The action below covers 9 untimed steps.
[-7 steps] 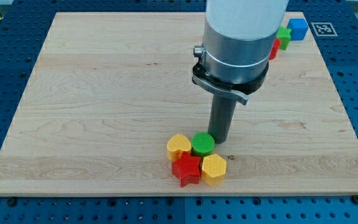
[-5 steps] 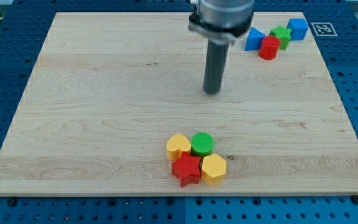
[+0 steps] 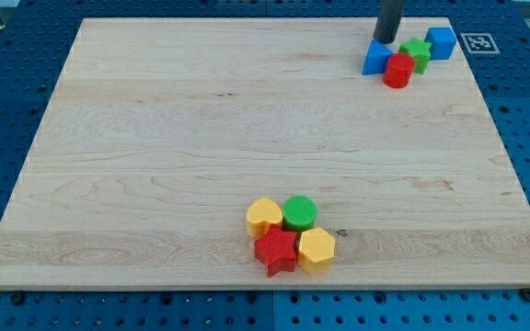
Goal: Slide the blue triangle to the green circle
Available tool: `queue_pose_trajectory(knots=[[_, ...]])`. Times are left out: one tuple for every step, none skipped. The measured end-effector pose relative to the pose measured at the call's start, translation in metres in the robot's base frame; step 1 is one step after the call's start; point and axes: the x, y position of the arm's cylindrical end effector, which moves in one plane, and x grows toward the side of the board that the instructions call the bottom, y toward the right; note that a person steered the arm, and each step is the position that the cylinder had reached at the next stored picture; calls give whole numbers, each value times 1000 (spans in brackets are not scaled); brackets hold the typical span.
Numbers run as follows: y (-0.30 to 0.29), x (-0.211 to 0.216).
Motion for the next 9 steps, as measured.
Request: queue_pose_trajectory(knots=[[-7, 24], [-29, 27], [-43, 42], [-49, 70], [-60, 94], [-70, 123], [-76, 154], [-83, 181], [-90, 206]])
